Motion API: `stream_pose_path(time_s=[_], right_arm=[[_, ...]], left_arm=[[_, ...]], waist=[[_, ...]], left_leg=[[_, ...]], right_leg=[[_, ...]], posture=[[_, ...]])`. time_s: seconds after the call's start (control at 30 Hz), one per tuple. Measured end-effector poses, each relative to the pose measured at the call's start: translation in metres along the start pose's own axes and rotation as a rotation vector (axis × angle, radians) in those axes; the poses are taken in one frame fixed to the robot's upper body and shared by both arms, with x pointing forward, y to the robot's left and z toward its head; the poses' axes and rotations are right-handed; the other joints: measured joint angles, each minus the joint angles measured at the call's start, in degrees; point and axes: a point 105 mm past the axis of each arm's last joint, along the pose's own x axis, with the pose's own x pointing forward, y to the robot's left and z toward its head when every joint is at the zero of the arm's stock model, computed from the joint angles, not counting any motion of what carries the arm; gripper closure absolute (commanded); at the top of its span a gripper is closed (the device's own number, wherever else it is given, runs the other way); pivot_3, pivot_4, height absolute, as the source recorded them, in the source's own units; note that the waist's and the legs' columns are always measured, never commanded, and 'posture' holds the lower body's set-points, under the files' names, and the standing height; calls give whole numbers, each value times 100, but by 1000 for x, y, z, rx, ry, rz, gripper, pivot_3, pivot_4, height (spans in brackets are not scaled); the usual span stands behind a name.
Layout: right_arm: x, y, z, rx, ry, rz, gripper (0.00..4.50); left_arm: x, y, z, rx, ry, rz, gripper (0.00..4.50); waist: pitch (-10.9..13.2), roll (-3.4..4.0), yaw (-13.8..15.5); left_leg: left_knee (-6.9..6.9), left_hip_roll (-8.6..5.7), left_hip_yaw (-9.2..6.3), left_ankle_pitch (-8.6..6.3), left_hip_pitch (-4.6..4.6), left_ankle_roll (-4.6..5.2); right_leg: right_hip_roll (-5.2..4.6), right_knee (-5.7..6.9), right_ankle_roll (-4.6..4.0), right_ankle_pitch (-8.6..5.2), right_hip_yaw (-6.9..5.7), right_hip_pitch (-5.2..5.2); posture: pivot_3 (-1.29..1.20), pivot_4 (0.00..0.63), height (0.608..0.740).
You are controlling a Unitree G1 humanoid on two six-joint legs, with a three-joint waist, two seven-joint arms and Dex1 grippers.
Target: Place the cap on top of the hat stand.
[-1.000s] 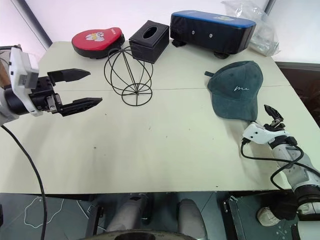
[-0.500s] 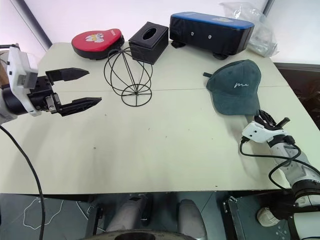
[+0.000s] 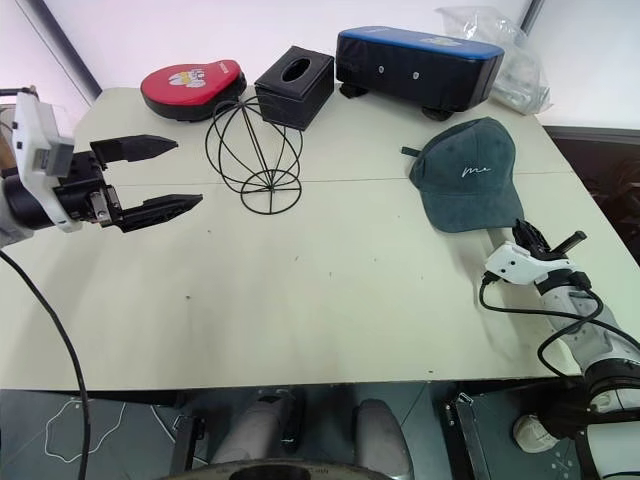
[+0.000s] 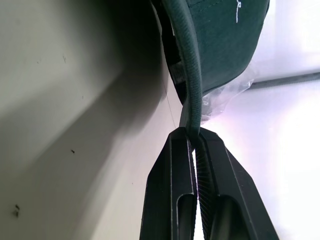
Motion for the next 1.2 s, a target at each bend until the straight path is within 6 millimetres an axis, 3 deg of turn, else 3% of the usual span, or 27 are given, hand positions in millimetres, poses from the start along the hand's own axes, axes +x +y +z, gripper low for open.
stream_pose_path(time_s=[0.17,0.37,0.5,0.67,0.8,1.0,1.2], right_arm=[[3,-7,32,153,-119,-72,4462],[12,-54,76,276,-231,-245,4462],[17,-81,110,324,-305,-331,4462],[19,-97,142,337,-376,-348,4462],[22,-104,165,366,-411,-345,4462],[28,-94,214,441,-469,-300,4462],[33,-86,244,520,-468,-269,4462]], left_arm=[[1,0,1,2,-2,-2,0],[1,4,-3,-19,-5,9,0],[0,5,-20,-74,8,35,0],[-11,12,-39,-107,32,119,0],[-29,22,-54,-114,65,227,0],[-56,50,-78,-106,94,451,0],[-70,60,-104,-129,118,580,0]], waist=[[4,7,-76],[5,8,-103],[5,9,-104],[6,9,-71],[6,10,-82],[6,10,-83],[6,9,-43]], left_leg=[[-14,2,5,4,-2,-6],[-16,4,4,3,-3,-4],[-17,5,4,3,-3,-4],[-17,3,4,3,-5,-4],[-21,5,3,3,-5,-4],[-26,4,2,3,-5,-5],[-26,1,2,3,-7,-6]], right_leg=[[0,0,-1,-1,4,-10],[2,1,-1,-1,4,-14],[2,2,-1,-1,6,-17],[-1,-1,0,0,6,-18],[-1,1,-1,-1,6,-22],[-3,1,-1,0,6,-38],[-5,1,0,0,5,-49]], posture=[[0,150,740],[0,150,740],[0,150,740],[0,150,740],[0,150,740],[0,150,740],[0,150,740]])
